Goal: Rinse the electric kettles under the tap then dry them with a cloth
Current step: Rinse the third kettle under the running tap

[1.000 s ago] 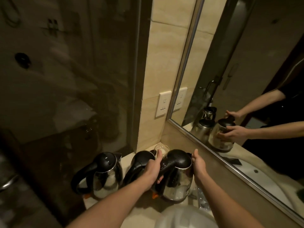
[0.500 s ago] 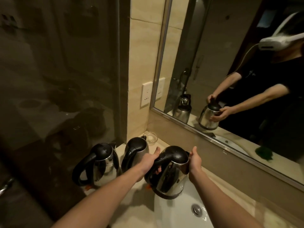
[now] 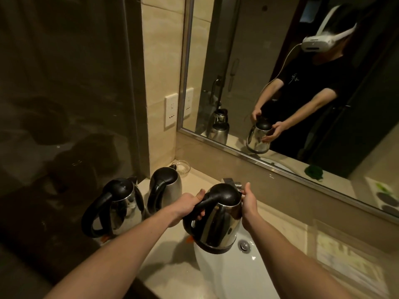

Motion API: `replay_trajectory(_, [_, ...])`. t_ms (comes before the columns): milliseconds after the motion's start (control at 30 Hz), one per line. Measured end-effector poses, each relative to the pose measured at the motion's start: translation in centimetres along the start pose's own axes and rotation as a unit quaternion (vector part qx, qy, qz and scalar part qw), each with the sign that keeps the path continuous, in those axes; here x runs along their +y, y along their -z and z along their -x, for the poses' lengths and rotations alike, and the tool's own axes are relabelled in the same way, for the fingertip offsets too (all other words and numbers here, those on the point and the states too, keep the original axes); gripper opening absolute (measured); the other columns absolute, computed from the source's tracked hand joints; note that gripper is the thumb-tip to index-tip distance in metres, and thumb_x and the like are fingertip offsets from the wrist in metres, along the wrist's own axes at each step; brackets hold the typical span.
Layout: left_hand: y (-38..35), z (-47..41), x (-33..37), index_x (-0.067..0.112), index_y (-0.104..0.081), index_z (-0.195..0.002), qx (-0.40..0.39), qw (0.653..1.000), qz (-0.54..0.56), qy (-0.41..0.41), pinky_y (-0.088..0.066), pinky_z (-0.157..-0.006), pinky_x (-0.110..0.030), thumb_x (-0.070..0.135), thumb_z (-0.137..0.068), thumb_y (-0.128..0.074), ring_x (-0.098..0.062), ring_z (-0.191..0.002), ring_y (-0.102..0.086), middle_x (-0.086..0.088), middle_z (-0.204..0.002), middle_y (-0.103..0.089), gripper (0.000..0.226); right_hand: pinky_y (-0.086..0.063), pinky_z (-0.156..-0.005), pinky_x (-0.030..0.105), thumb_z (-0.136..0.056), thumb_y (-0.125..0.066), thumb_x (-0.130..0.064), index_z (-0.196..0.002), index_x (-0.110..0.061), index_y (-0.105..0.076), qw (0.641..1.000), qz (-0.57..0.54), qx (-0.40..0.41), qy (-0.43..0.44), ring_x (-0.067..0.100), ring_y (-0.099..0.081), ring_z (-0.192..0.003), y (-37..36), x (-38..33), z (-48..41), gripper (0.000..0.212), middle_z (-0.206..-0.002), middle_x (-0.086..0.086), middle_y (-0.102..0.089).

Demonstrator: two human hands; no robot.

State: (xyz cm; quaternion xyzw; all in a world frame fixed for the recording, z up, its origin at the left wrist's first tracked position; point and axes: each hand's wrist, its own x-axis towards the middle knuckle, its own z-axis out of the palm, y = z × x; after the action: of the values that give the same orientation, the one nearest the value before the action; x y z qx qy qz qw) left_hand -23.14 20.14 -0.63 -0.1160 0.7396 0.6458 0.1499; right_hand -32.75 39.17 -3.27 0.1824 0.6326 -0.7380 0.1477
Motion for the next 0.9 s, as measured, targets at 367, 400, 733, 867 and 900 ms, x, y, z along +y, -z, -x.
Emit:
replay_trajectory(367, [-1.6,-0.9,-1.5,0.013,-0.068,-0.077,-0.024,0.998,-0.039,0.048,-0.042,-0.1,-0.035,0.061,-0.103,-0.026,-0.019,-0.08,-0.066,-0.002,-0.068,-0.066,0.069,-0.039,-0.103,0.055,-0.089,-0.032,-0.073,-0.102,-0.023,-0.048,0.998,0.047,0.03,-0.012,0.035,-0.054,-0.111,1.2,1.6,-0.1,0.054,-0.116,0.014,-0.06])
replay_trajectory(400, [-1.7,-0.9,-1.5,0.013,-0.068,-0.076,-0.027,0.997,-0.049,0.048,-0.042,-0.101,-0.035,0.06,-0.103,-0.027,-0.018,-0.08,-0.065,-0.001,-0.068,-0.066,0.068,-0.039,-0.103,0.055,-0.088,-0.033,-0.073,-0.103,-0.024,-0.048,0.998,0.046,0.031,-0.016,0.035,-0.055,-0.111,1.4,1.8,-0.4,0.054,-0.115,0.013,-0.06])
replay_trajectory(733, [-3.2,-2.2,-2.9,0.009,-0.067,-0.08,-0.054,0.997,-0.046,0.039,-0.046,-0.103,-0.04,0.055,-0.102,-0.038,-0.015,-0.077,-0.06,-0.005,-0.076,-0.062,0.058,-0.041,-0.101,0.058,-0.066,-0.038,-0.094,-0.116,-0.016,-0.051,0.998,0.04,0.009,-0.056,0.034,-0.056,-0.112,3.5,2.9,-3.7,0.094,-0.118,0.011,-0.061])
replay_trajectory(867, [-3.8,-2.8,-3.0,0.012,-0.062,-0.073,-0.04,0.997,-0.03,0.065,-0.044,-0.105,-0.039,0.061,-0.102,-0.029,-0.016,-0.075,-0.059,-0.004,-0.07,-0.06,0.065,-0.039,-0.105,0.057,-0.091,-0.032,-0.071,-0.116,-0.026,-0.047,0.998,0.037,0.013,-0.047,0.035,-0.054,-0.113,3.6,2.4,-3.5,0.054,-0.115,0.012,-0.057])
replay_trajectory(900, [-3.9,-3.0,-3.0,0.012,-0.061,-0.073,-0.041,0.996,-0.018,0.079,-0.045,-0.105,-0.039,0.062,-0.102,-0.027,-0.015,-0.072,-0.059,-0.003,-0.068,-0.059,0.067,-0.04,-0.104,0.057,-0.09,-0.032,-0.072,-0.117,-0.024,-0.047,0.998,0.041,0.014,-0.048,0.036,-0.055,-0.112,3.6,2.5,-3.6,0.057,-0.115,0.013,-0.057])
